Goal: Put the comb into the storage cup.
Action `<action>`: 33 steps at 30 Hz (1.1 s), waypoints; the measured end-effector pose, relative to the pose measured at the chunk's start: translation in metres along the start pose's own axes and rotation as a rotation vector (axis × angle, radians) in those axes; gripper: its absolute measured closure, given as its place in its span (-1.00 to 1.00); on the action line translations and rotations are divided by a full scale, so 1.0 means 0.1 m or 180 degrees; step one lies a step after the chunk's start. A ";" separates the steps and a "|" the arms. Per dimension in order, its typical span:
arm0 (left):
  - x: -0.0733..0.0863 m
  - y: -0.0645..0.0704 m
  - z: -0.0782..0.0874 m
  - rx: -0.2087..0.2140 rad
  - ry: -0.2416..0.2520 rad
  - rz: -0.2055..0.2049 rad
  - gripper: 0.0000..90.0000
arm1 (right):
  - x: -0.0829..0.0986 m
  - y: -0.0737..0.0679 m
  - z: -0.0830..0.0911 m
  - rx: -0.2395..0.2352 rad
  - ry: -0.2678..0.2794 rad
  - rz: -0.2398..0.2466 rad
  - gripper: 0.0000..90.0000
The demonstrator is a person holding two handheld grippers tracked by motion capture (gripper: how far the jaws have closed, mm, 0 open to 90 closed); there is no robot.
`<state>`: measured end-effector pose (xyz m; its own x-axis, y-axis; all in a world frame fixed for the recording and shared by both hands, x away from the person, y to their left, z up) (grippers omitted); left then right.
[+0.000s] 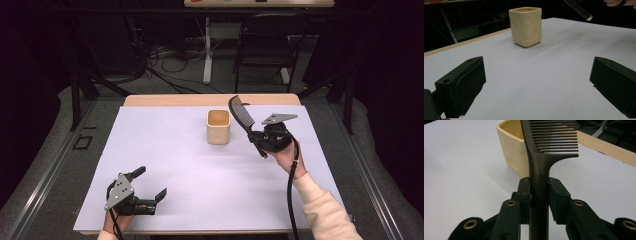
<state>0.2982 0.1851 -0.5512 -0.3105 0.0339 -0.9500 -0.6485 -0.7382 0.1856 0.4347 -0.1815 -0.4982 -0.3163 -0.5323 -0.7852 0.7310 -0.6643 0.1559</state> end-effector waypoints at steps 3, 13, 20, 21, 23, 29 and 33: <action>0.00 0.00 0.00 -0.0006 0.0003 -0.0004 -0.99 | -0.05 -0.02 -0.01 -0.0001 0.0032 0.0035 0.61; 0.00 -0.01 0.00 -0.0007 -0.0002 -0.0008 -0.99 | -0.20 -0.08 -0.02 0.0016 0.0116 0.0134 0.61; 0.00 0.00 0.01 -0.0017 0.0003 -0.0012 -0.99 | -0.26 -0.09 -0.06 0.0017 0.0161 0.0173 0.61; 0.00 -0.01 0.01 -0.0020 0.0000 -0.0012 -0.99 | -0.26 -0.09 -0.07 0.0020 0.0167 0.0180 0.61; 0.00 -0.01 0.01 -0.0020 0.0001 -0.0014 -0.99 | -0.28 -0.09 -0.08 0.0027 0.0168 0.0191 0.61; 0.00 -0.01 0.01 -0.0030 0.0010 -0.0014 -0.99 | -0.34 -0.09 -0.09 0.0042 0.0230 0.0212 0.61; -0.01 -0.01 0.01 -0.0031 0.0013 -0.0015 -0.99 | -0.38 -0.08 -0.11 0.0056 0.0258 0.0235 0.61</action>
<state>0.2984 0.1864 -0.5506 -0.3047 0.0347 -0.9518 -0.6432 -0.7446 0.1788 0.4473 -0.1499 -0.4760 -0.2117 -0.5364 -0.8170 0.7395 -0.6344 0.2250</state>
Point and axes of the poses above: each handheld gripper's, and its own axes: z roughly backward along the jaws, x roughly out of its underside, y roughly to its right, the point moved 6 cm from there along -z, roughly forward along the jaws, and after that the axes turned 13 degrees about z, right-handed, at the moved point
